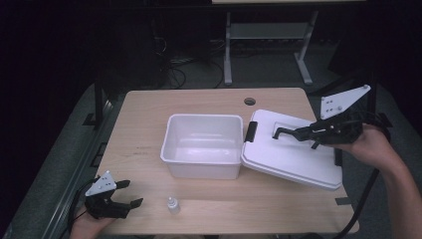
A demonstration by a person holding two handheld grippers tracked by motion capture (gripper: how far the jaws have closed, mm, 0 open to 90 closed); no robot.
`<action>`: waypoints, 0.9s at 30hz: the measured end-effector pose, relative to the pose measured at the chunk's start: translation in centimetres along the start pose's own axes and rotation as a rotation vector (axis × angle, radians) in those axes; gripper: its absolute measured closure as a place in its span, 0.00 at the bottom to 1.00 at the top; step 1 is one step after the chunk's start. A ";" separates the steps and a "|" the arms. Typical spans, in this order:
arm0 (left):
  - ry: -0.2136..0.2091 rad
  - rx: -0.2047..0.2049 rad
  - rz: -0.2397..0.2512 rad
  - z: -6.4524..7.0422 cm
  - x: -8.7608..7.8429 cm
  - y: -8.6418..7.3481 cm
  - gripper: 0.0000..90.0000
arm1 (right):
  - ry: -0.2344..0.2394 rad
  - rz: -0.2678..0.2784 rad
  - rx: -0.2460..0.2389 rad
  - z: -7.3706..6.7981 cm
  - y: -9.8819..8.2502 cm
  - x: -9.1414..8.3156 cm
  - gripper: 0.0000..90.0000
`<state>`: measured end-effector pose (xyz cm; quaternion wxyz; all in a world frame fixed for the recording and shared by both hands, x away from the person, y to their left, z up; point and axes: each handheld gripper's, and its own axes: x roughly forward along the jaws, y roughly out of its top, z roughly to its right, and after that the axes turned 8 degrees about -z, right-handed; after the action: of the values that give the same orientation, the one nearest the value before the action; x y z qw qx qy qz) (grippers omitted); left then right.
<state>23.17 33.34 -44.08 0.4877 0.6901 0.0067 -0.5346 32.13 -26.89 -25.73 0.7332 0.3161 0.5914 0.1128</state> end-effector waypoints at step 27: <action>0.009 0.003 0.003 -0.1 0.1 0.2 0.19 | 0.030 -0.028 0.077 -0.5 -6.0 2.6 0.93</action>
<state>23.35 33.27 -44.04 0.4874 0.6934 0.0070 -0.5307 31.16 -29.96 -31.44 0.7131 0.3340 0.6105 0.0846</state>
